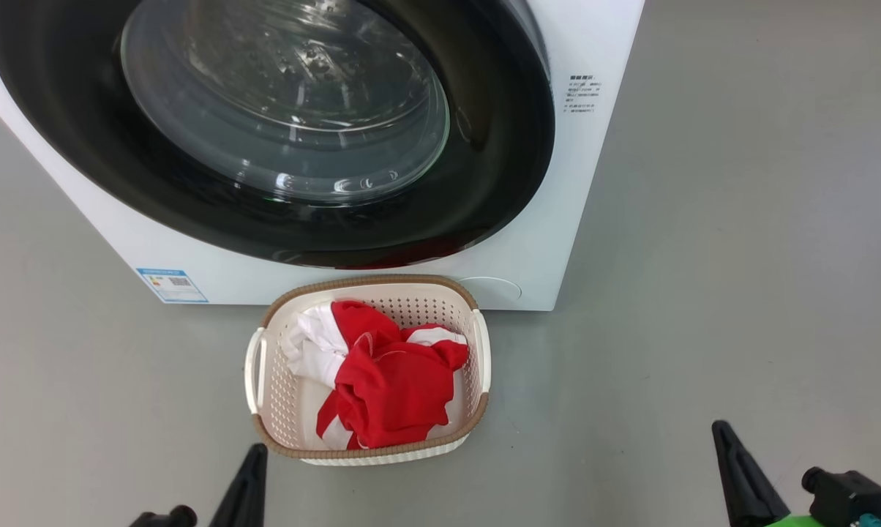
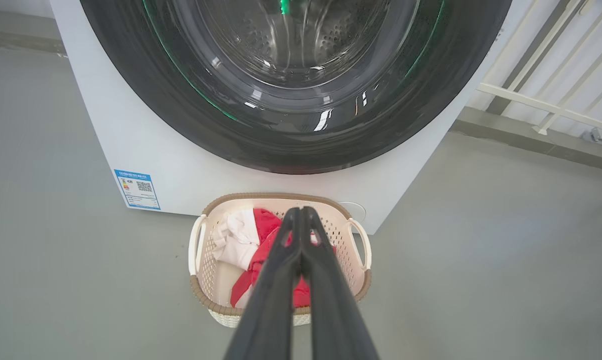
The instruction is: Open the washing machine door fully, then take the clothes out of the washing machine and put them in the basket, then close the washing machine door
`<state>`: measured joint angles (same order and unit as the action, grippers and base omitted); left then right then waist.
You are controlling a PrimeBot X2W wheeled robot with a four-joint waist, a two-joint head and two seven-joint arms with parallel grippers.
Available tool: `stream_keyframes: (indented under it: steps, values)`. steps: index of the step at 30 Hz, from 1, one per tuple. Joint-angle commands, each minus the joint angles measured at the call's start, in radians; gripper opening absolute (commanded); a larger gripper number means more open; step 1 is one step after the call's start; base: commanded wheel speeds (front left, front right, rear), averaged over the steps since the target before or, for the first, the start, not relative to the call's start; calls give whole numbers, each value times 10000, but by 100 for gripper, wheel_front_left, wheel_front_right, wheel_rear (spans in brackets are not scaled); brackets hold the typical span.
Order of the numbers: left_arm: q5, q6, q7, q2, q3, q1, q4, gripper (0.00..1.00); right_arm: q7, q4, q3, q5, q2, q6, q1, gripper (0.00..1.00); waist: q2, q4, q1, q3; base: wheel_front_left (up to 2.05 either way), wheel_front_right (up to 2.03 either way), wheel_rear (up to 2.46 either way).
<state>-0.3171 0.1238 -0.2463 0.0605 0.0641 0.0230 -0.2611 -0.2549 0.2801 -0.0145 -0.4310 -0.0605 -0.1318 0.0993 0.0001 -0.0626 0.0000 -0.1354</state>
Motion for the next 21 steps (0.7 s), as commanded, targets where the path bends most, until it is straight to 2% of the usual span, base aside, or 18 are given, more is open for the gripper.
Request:
stream_keyframes:
  steps: [1,7,11,21]
  values:
    - [-97,0,19,-16,6,-1,-33,0,20,30,0,-89,20,0,-4,0,-1,2,0,0,0,0,0]
    - [-766,-1,145,22,-27,-26,23,0,162,-38,-3,-694,-9,1,-60,0,-1,34,23,94,0,0,0]
    - [-1210,-2,232,46,-48,-77,8,0,256,-21,-2,-1096,-28,1,-142,0,-1,55,3,122,0,0,0]
    - [-2308,9,458,97,-110,-207,-20,0,500,-29,-20,-2087,-67,2,-332,0,-1,105,1,221,0,0,0]
